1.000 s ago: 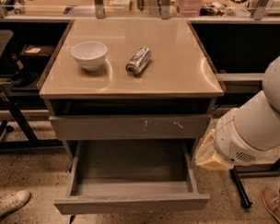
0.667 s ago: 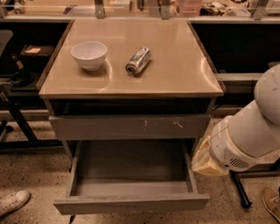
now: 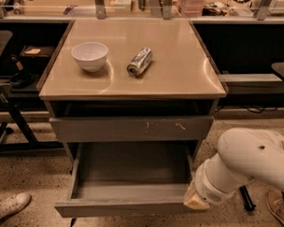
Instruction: Close middle drawer
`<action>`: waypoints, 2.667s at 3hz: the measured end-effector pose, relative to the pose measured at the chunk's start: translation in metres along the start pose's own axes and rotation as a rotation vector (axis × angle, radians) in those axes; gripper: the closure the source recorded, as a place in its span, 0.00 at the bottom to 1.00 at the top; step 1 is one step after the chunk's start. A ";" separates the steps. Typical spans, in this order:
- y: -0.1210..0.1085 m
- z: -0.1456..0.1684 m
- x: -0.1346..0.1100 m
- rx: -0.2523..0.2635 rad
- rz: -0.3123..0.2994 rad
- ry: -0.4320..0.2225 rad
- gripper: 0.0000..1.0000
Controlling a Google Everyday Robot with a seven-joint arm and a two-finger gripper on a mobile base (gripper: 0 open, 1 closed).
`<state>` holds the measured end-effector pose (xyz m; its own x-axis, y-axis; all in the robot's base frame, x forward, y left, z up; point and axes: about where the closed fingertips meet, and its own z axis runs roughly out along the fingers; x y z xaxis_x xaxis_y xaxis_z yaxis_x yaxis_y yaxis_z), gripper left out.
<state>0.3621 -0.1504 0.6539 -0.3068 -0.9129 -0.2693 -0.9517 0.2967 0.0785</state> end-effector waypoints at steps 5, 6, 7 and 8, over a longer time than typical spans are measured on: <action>-0.029 0.184 0.054 -0.148 0.220 0.014 1.00; -0.047 0.219 0.064 -0.133 0.276 0.033 1.00; -0.069 0.227 0.067 -0.082 0.299 0.051 1.00; -0.068 0.227 0.067 -0.081 0.299 0.051 1.00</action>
Offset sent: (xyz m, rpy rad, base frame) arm -0.0078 0.0007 -0.0439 -0.0038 0.0620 -0.0239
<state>0.4085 -0.1682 0.4122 -0.5713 -0.8020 -0.1743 -0.8161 0.5327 0.2242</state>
